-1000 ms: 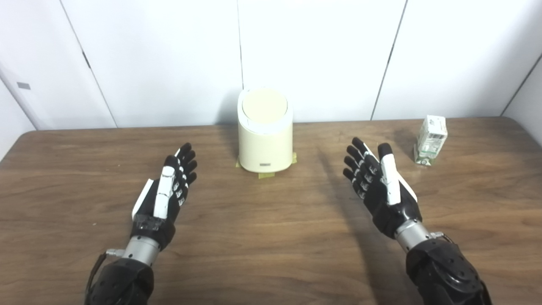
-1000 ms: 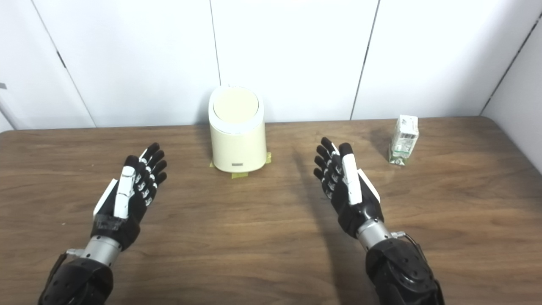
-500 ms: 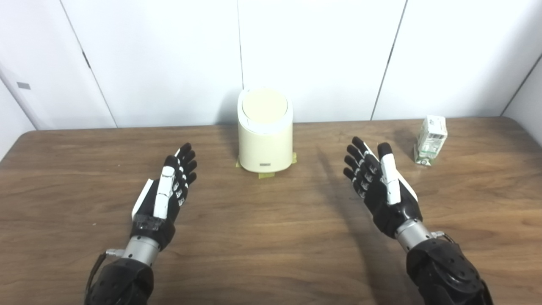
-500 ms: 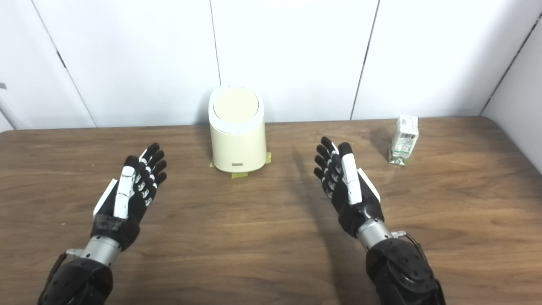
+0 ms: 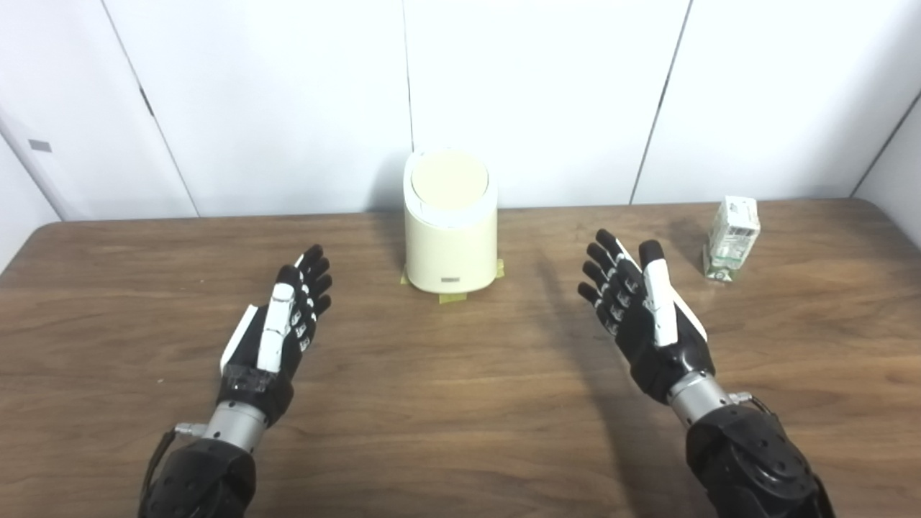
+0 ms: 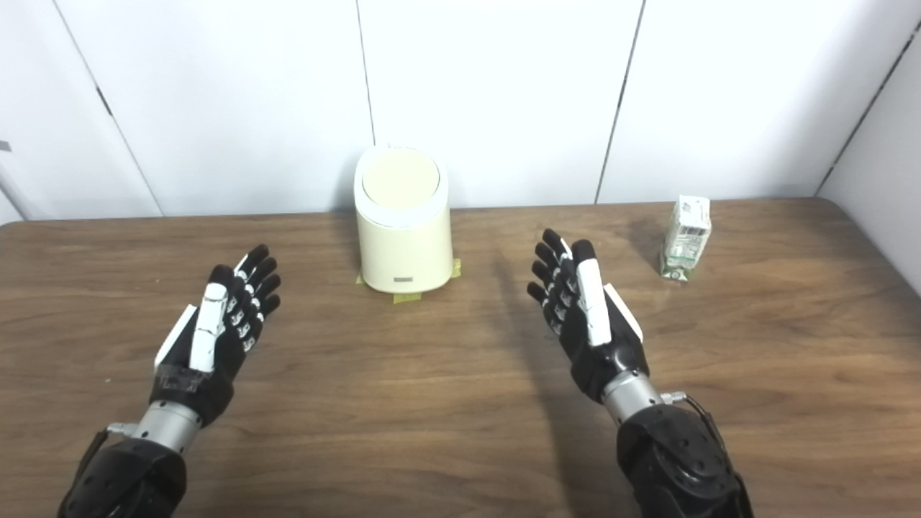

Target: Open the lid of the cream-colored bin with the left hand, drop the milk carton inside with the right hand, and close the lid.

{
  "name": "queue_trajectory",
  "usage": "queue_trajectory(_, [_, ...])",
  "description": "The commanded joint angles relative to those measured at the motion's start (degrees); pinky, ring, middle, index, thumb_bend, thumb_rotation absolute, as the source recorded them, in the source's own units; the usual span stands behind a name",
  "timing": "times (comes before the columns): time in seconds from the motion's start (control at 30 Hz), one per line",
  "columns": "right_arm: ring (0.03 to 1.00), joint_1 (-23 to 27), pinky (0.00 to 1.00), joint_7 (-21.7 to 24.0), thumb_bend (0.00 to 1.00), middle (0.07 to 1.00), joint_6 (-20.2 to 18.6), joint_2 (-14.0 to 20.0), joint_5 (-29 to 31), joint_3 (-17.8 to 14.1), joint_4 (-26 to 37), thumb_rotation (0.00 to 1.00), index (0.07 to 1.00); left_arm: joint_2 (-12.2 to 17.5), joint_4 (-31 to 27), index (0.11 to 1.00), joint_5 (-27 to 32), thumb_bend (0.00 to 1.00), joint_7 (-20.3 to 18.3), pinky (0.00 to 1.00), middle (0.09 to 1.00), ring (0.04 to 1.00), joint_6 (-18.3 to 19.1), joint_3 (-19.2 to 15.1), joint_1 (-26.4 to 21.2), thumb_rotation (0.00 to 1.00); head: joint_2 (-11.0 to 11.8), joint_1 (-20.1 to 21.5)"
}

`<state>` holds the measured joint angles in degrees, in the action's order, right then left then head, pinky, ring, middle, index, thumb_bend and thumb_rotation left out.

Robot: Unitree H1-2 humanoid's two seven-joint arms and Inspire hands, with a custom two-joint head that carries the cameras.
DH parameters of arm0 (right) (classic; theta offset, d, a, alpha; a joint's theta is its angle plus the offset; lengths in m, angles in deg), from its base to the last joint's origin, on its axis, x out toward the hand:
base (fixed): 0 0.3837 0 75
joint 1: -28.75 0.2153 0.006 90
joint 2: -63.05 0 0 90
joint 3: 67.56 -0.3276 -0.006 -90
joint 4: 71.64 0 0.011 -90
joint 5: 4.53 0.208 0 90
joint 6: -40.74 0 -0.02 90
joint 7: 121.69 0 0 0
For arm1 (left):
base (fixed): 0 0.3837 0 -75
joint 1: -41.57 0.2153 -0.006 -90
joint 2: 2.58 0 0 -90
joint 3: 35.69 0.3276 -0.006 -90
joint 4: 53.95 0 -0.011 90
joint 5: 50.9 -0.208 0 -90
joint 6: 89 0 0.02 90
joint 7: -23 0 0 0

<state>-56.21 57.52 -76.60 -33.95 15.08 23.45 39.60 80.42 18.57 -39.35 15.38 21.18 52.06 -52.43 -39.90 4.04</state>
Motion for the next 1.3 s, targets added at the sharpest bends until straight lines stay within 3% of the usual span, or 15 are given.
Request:
queue_trajectory(0.0, [1.0, 2.0, 0.97, 0.2, 0.74, 1.0, 0.5, 0.7, 0.6, 0.0, 2.3, 1.0, 1.0, 0.3, -1.8, 1.0, 0.5, 0.64, -0.6, 1.0, 1.0, 1.0, -0.8, 0.1, -1.6, 1.0, 0.2, 0.1])
queue_trajectory(0.07, [1.0, 1.8, 0.98, 0.1, 0.73, 1.0, 0.5, 0.8, 1.0, -0.1, 2.2, 1.0, 1.0, 0.4, -2.3, 1.0, 0.1, 0.65, -0.3, 1.0, 1.0, 1.0, 0.0, 0.3, -1.9, 0.98, 0.2, 0.0])
queue_trajectory(0.27, [1.0, 1.4, 0.99, 0.5, 0.73, 1.0, 0.5, 1.2, 2.0, -0.9, 1.7, 1.0, 1.0, 2.9, -5.2, 1.0, -2.6, 0.68, 0.3, 1.0, 1.0, 1.0, 5.7, 0.9, -5.9, 0.79, 0.8, -1.1])
queue_trajectory(0.4, [1.0, 1.2, 1.0, 1.3, 0.74, 1.0, 0.7, 1.1, 1.4, -1.2, 1.2, 1.0, 1.0, 5.3, -4.6, 1.0, -5.6, 0.72, 1.8, 1.0, 1.0, 0.988, 6.7, 2.5, -11.3, 0.66, 1.0, -1.3])
queue_trajectory(0.57, [1.0, 1.2, 1.0, 1.4, 0.73, 1.0, 0.6, 0.8, 1.0, -1.0, 1.1, 1.0, 1.0, 5.4, -0.4, 0.987, -9.7, 0.75, 4.7, 0.92, 0.965, 0.923, 6.7, 3.4, -20.0, 0.47, 1.3, -1.6])
queue_trajectory(0.63, [1.0, 1.2, 1.0, 1.4, 0.72, 1.0, 0.6, 0.7, 1.0, -1.0, 1.1, 1.0, 1.0, 5.6, 1.7, 0.98, -11.0, 0.75, 4.5, 0.9, 0.97, 0.949, 6.7, 3.7, -23.2, 0.39, 1.3, -1.6])
queue_trajectory(0.77, [1.0, 1.1, 1.0, 1.8, 0.72, 1.0, 0.7, 0.4, 0.8, -0.9, 0.7, 1.0, 1.0, 5.3, 8.0, 0.957, -19.6, 0.8, -0.5, 0.83, 0.96, 0.935, 6.7, 4.0, -31.1, 0.36, 1.6, -1.7])
queue_trajectory(0.93, [1.0, 0.9, 1.0, 2.3, 0.71, 1.0, 0.9, 0.2, 0.5, -1.0, 0.3, 1.0, 1.0, 3.3, 15.6, 0.979, -28.6, 0.86, -8.0, 0.96, 0.97, 0.975, 6.7, 2.0, -38.8, 0.34, 1.8, -1.7])
queue_trajectory(1.13, [1.0, 0.8, 1.0, 2.6, 0.71, 1.0, 0.8, -0.2, 0.1, -1.2, 0.3, 1.0, 1.0, 2.1, 24.9, 0.98, -41.2, 0.89, -15.4, 0.86, 0.965, 0.922, 6.7, 1.6, -47.1, 0.27, 2.0, -1.8])
queue_trajectory(1.27, [1.0, 0.7, 1.0, 2.6, 0.71, 1.0, 0.8, -0.3, -0.1, -1.2, 0.4, 1.0, 1.0, 0.1, 30.2, 0.997, -46.6, 0.88, -18.9, 0.91, 0.976, 0.952, 6.7, 0.4, -51.5, 0.2, 2.1, -2.1])
